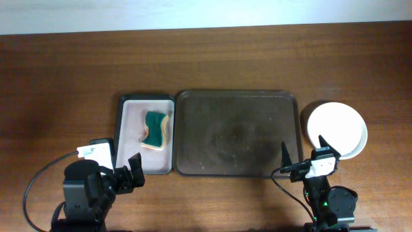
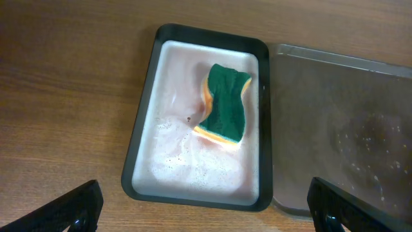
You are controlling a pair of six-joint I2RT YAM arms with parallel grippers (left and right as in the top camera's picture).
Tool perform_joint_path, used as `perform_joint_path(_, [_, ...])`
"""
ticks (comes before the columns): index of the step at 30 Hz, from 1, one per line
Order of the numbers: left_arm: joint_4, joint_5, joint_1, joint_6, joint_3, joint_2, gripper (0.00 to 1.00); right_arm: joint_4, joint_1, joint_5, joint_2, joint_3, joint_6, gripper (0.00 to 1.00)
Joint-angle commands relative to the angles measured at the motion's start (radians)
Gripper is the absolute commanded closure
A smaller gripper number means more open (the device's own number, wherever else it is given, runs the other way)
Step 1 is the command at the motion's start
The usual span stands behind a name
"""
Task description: Clean dirty plates on tray and stack at the side
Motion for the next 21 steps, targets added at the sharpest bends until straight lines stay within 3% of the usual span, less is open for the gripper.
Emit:
perform_joint_path(1, [0.002, 0.007, -0.004, 0.016, -0.006, -0.004, 0.00, -0.005, 0.010, -0.005, -0.008, -0.005, -0.010, 0.01])
perform_joint_path(13, [0.001, 0.007, -0.004, 0.016, -0.006, -0.006, 0.00, -0.005, 0.010, -0.005, -0.008, -0.005, -0.010, 0.01])
perform_joint_path(16, [-0.015, -0.024, -0.004, 0.016, -0.019, -0.078, 0.01, -0.005, 0.010, -0.005, -0.008, -0.005, -0.010, 0.01])
perform_joint_path(19, [0.048, -0.027, -0.004, 0.016, -0.135, -0.205, 0.01, -0.005, 0.010, -0.005, -0.008, -0.005, -0.010, 0.01])
perform_joint_path(21, [0.209, -0.021, -0.004, 0.016, -0.308, -0.336, 0.01, -0.005, 0.010, -0.005, -0.008, -0.005, -0.010, 0.01])
